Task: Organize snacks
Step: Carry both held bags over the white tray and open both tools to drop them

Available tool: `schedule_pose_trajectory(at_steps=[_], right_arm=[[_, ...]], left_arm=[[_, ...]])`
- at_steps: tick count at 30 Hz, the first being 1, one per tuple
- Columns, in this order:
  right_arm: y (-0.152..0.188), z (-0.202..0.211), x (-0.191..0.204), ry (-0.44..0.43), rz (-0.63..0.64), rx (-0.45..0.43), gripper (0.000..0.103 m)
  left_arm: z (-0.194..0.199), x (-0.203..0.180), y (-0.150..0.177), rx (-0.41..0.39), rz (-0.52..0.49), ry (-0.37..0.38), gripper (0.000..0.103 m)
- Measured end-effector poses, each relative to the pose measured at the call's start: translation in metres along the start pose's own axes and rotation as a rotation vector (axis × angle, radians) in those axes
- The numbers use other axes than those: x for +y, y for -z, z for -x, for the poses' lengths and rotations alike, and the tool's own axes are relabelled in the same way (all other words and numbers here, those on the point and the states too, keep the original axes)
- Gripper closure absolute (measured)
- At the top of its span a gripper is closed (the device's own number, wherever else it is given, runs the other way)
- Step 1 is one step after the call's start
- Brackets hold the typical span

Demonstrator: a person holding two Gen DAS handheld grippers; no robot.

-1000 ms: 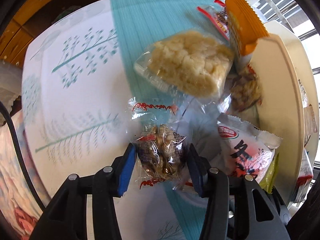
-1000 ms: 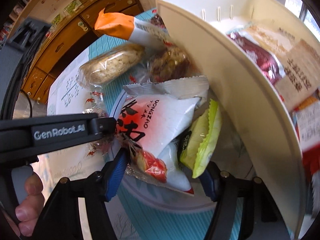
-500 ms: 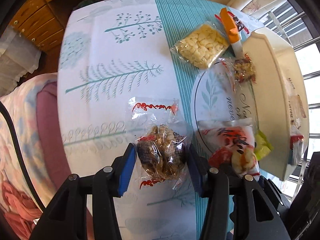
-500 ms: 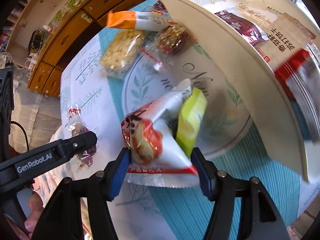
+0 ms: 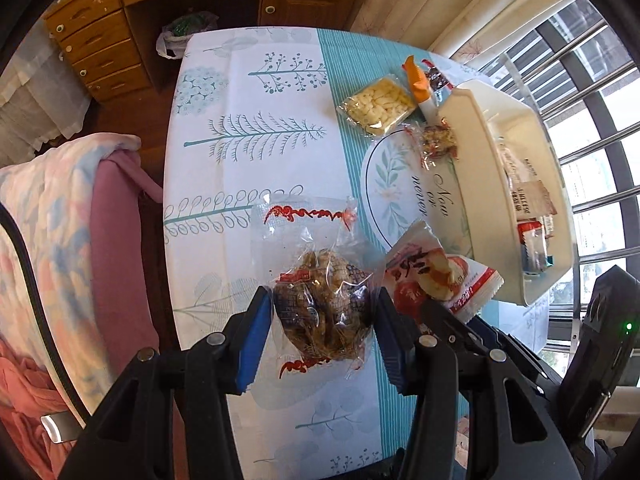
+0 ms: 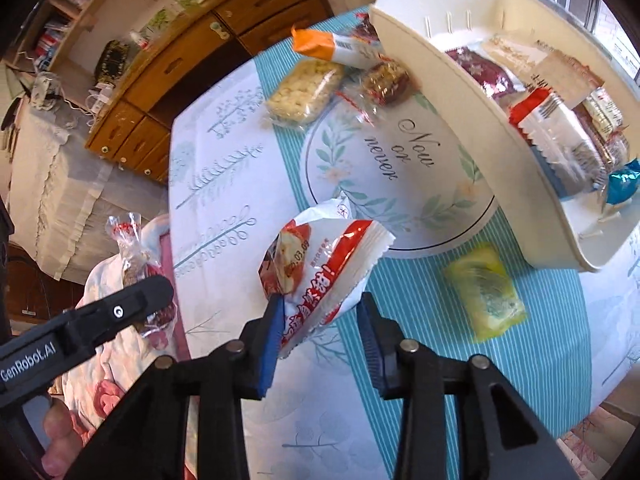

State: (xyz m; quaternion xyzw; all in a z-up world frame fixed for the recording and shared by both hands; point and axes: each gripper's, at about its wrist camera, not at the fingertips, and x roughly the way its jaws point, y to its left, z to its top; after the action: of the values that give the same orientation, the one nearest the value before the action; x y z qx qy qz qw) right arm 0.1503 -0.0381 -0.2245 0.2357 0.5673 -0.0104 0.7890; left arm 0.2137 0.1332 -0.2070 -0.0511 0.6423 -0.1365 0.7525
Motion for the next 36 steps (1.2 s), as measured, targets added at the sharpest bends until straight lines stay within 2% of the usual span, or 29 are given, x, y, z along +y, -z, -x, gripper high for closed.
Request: schedule_pose_trajectory(at_steps=[9,16,25,31,36], right_arm=[[0.011,0.037,0.005,-0.007,0.025,-0.095,0.067],[0.01,0.064,0.004,0.011,0.045,-0.182,0.067],[-0.002,0.091,-0.011,0.035,0.063,-0.273,0.067],[-0.015,0.106,-0.03,0.023,0.064,-0.315,0.067],[-0.025,0.122,-0.049,0.005,0.085,-0.355,0.067]], left_arm=[[0.033,-0.007,0.021,-0.072,-0.03,0.075,0.054],[0.055,-0.021,0.029,-0.168,-0.076,0.199,0.054],[0.063,-0.044,0.036,-0.23,-0.114,0.332,0.054],[0.066,-0.071,0.04,-0.244,-0.114,0.373,0.054],[0.069,-0.1,0.044,-0.268,-0.12,0.372,0.054]])
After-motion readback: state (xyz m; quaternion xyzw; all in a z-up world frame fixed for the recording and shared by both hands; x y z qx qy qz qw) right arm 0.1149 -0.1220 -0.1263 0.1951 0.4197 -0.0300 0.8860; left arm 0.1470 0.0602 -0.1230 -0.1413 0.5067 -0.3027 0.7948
